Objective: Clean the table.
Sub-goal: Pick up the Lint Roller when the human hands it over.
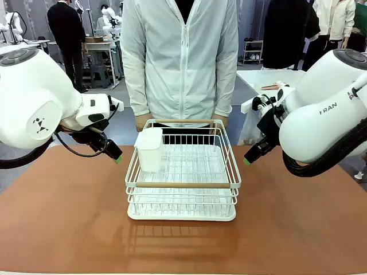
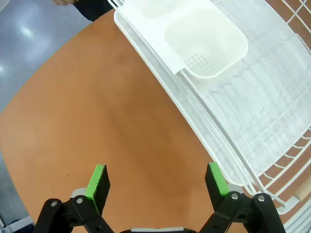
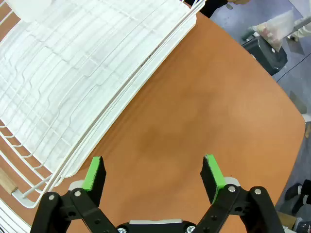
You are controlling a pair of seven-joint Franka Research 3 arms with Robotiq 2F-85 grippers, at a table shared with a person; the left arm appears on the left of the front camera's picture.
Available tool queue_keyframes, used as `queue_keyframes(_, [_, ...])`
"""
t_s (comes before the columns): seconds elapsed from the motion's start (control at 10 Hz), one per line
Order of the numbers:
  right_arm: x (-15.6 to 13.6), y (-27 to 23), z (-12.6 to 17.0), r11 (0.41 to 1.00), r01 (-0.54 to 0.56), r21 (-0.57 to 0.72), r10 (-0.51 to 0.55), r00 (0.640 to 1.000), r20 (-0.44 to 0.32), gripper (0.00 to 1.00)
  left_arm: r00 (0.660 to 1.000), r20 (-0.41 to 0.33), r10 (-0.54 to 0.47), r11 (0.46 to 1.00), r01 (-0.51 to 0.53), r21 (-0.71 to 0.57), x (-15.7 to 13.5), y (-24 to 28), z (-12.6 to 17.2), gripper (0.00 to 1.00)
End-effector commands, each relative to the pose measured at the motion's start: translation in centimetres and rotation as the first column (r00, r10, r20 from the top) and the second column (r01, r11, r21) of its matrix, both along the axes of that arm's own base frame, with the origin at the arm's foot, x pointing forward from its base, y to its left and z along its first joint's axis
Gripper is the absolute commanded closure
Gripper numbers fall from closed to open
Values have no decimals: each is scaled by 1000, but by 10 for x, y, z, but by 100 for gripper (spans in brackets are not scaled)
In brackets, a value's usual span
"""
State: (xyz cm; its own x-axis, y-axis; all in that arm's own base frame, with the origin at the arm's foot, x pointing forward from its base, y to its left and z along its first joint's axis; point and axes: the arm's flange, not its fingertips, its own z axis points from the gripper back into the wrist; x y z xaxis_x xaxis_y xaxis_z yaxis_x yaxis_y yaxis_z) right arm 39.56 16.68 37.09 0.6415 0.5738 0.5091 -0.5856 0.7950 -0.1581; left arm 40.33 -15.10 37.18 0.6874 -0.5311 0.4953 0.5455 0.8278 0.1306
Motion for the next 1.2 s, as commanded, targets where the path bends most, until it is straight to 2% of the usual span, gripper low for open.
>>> queue_keyframes(0.0, [0, 0, 0, 1000, 0, 0, 0, 1000, 0, 0, 1000, 0, -1, 1000, 1, 0, 0, 0, 0, 0])
queue_keyframes(1.1, [0, 0, 0, 1000, 0, 0, 0, 1000, 0, 0, 1000, 0, -1, 1000, 1, 0, 0, 0, 0, 0])
